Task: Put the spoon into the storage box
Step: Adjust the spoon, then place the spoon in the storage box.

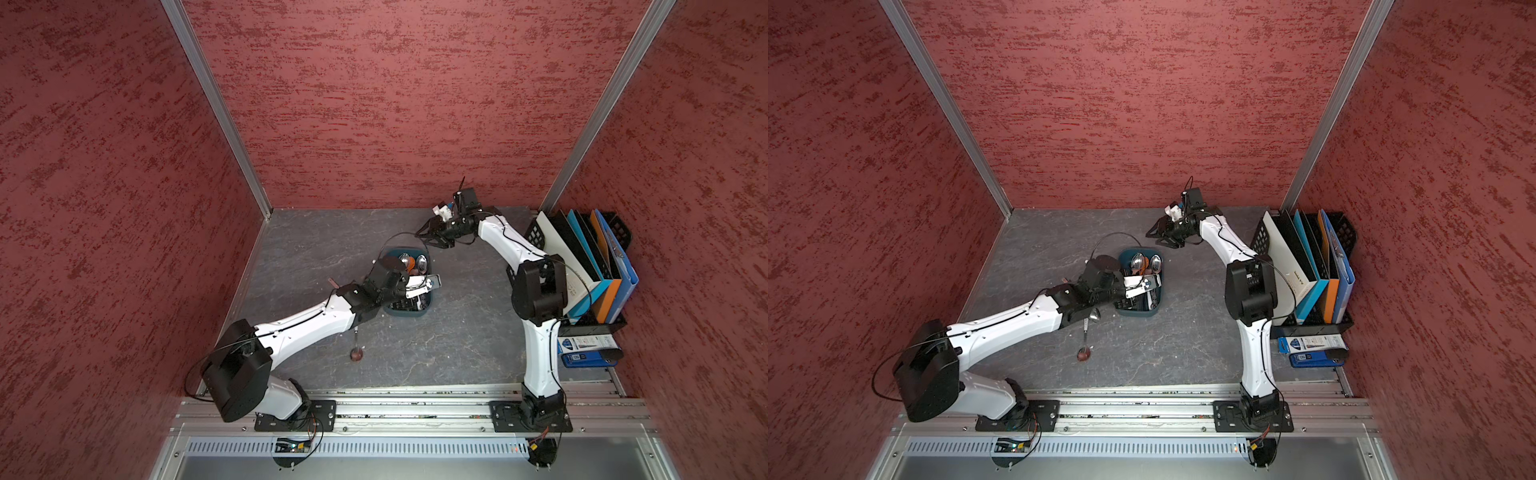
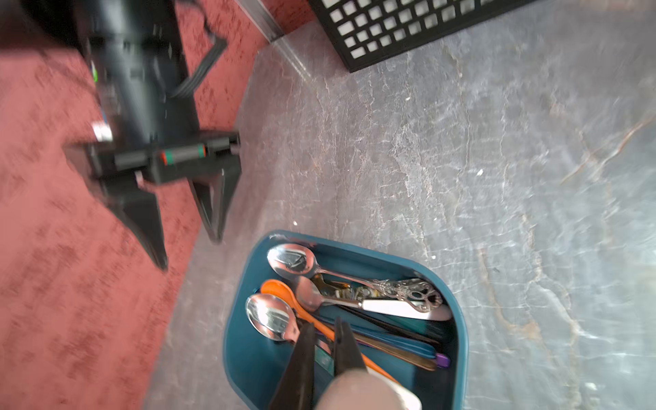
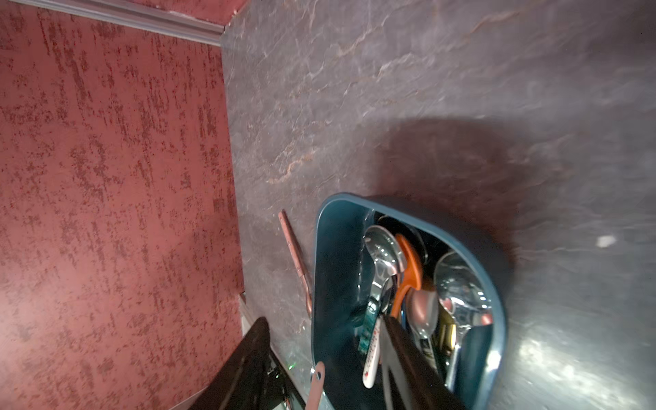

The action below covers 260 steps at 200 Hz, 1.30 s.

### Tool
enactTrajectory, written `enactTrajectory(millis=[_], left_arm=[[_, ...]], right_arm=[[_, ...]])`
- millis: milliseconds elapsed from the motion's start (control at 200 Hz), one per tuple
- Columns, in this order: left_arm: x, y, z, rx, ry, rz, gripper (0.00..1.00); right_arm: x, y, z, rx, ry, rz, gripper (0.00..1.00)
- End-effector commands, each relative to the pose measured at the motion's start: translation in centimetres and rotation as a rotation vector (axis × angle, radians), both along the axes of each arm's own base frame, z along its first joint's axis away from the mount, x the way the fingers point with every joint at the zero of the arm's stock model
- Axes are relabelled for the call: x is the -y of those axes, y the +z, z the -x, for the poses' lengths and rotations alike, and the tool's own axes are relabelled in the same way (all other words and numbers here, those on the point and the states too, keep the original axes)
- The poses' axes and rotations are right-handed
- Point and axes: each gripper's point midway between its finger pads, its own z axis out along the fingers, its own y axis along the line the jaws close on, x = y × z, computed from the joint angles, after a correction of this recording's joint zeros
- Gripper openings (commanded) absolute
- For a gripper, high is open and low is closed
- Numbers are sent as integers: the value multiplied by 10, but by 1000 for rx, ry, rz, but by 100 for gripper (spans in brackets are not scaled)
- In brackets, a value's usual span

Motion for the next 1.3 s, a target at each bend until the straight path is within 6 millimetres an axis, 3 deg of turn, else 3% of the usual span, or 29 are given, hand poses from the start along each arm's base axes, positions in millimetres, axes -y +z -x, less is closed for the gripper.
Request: enactTrajectory(millis=[0,160,411,616,746,1042,1212,1298], left_arm=[[-14,-13,3,-297,94,60,3],[-24,-15,-17,-510,195,155,4],[-12,-32,-37,-776,295,193,4],[-12,-66,-56,-923,420,167,4],[-12,-73,-73,-1021,503,192,4],[-24,-114,-89,-1167,653,160,8],[-27,-127,-94,-1200,696,135,19],[-30,-131,-96,-1209,720,129,30]], right_arm=[[21,33,-14,149,-67,90,52],[41,34,-10,179,-122,138,52],[54,17,8,161,-131,198,51],[61,7,18,157,-130,233,51],[63,2,22,149,-124,246,51],[65,-3,27,133,-112,258,51],[64,-9,30,113,-105,253,51],[64,-11,30,105,-107,254,51]])
